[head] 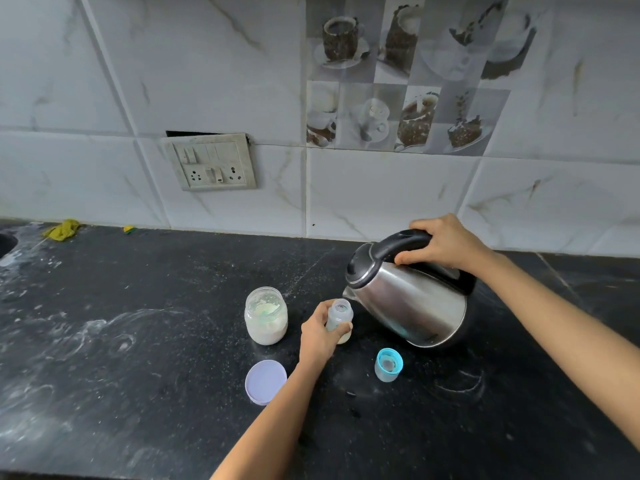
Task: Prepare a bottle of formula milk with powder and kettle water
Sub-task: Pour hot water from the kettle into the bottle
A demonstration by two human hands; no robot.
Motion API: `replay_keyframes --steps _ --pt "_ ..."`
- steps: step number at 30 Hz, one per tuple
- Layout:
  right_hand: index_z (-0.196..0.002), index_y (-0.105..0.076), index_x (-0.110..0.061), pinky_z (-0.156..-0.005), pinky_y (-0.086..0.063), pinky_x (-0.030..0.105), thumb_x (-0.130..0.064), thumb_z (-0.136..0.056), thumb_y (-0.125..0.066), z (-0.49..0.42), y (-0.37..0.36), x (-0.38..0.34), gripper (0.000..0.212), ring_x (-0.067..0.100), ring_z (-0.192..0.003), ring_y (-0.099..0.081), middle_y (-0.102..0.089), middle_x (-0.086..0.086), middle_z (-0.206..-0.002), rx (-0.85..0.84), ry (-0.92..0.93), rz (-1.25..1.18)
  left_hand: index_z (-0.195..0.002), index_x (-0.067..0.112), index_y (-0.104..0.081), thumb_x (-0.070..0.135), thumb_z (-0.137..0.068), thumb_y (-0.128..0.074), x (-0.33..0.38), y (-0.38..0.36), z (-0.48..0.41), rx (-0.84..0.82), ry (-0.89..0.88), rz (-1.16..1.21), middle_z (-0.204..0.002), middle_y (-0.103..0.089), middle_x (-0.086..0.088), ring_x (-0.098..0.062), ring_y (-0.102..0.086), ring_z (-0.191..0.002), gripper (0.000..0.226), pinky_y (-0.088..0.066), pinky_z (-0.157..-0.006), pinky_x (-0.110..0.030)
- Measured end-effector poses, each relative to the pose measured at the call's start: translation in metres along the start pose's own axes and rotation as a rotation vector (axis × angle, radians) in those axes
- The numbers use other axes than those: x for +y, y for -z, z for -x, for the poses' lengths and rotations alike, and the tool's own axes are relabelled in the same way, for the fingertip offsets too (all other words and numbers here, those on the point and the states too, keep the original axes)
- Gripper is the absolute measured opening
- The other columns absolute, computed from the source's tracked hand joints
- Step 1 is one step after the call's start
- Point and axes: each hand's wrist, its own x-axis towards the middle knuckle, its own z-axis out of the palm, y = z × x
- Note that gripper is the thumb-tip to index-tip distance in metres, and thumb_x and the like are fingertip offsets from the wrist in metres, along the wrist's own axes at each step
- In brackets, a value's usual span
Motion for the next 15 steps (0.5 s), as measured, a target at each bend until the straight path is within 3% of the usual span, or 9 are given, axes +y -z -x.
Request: replay_keyframes --steps 3,8,10,13,15 --pt "-0.071 -0.067 -0.021 -0.056 -0.039 0.017 -0.040 -0.061 -0.089 0.023 -0.003 0.028 0.031 0.004 -0.056 -0.054 -0.062 -0.005 -0.058 0.169 -0.050 -0.102 -0.110 0.039 -0.059 0.022 -0.073 -0.076 0.003 0.001 0.001 -0.009 -0.002 -0.007 -0.104 -0.067 0.017 -0.002 -0.060 -0.101 0.044 -0.047 -0.071 -0.007" --pt "-0.072 -0.067 -0.023 -0.058 -0.038 0.010 -0.029 -0.063 -0.090 0.060 -0.012 0.070 0.025 0.001 -0.059 -0.055 -0.063 -0.010 -0.061 0.399 -0.167 -0.281 -0.114 0.038 -0.058 0.027 -0.071 -0.080 -0.002 0.001 -0.005 -0.010 0.000 -0.048 -0.108 -0.067 0.016 -0.002 -0.061 -0.102 0.049 -0.049 -0.093 -0.026" --pt "-0.077 -0.070 -0.020 -0.062 -0.040 0.006 -0.024 -0.064 -0.090 0.073 -0.017 0.082 0.025 -0.004 -0.063 -0.058 -0.066 -0.012 -0.065 0.480 -0.180 -0.298 -0.115 0.037 -0.057 0.026 -0.072 -0.080 -0.002 0.000 -0.005 -0.006 0.002 -0.059 -0.109 -0.066 0.016 -0.003 -0.060 -0.103 0.050 -0.048 -0.094 -0.027" --pt "-0.077 -0.068 -0.011 -0.060 -0.040 0.008 -0.019 -0.065 -0.089 0.089 -0.024 0.095 0.025 0.000 -0.060 -0.055 -0.066 0.002 -0.067 0.573 -0.214 -0.325 -0.115 0.037 -0.057 0.025 -0.074 -0.081 -0.001 0.000 -0.004 0.004 -0.008 -0.061 -0.110 -0.065 0.016 -0.003 -0.059 -0.103 0.049 -0.047 -0.093 -0.024" --pt "-0.078 -0.068 -0.015 -0.060 -0.040 0.009 -0.018 -0.067 -0.088 0.098 -0.027 0.103 0.023 0.000 -0.061 -0.055 -0.066 -0.006 -0.066 0.604 -0.242 -0.364 -0.116 0.036 -0.056 0.026 -0.074 -0.081 0.000 0.000 -0.003 0.007 -0.012 -0.063 -0.110 -0.064 0.016 -0.003 -0.059 -0.103 0.050 -0.047 -0.093 -0.024"
